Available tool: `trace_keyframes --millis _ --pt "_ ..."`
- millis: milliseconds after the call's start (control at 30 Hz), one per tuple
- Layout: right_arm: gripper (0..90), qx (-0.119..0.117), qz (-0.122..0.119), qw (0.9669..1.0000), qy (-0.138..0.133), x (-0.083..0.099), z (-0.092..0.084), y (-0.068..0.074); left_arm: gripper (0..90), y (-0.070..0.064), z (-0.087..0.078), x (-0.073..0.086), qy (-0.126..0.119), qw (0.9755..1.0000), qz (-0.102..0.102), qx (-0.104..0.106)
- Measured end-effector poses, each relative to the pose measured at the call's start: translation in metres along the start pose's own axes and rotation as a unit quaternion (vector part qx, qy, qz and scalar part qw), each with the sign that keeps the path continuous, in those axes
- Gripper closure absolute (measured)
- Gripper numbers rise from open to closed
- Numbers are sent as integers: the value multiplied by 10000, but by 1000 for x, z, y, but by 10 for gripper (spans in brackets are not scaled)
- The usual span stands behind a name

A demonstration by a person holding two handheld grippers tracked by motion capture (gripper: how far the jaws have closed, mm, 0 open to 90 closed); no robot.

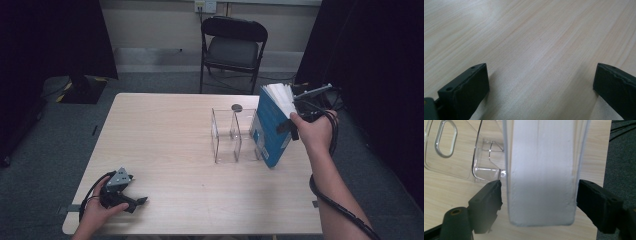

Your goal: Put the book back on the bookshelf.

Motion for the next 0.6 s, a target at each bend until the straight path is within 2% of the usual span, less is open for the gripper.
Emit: trace_keyframes --millis 33,100,133,600 --pt "180 26 -15 10000 -1 0 -1 1 0 2 -1 0 17 9999 85 -55" --pt "180 9 -74 9999 -98 0 -2 2 0 -1 0 0 -18 10000 -40 7" --pt "179 19 -86 9999 -85 1 -2 2 0 1 0 0 -9 10000 32 -23" --pt "183 82 -150 9999 -12 15 2 3 0 0 0 0 -12 10000 8 -12"
Point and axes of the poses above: each handheld gripper's, and its own axes: z roughly forward along the jaws, x roughly out of its underside, y roughly to its left, the point moved 8 cm from there along z, roughly forward along the jaws, and after that the axes turned 10 degrees about y, right-handed, at the moved point
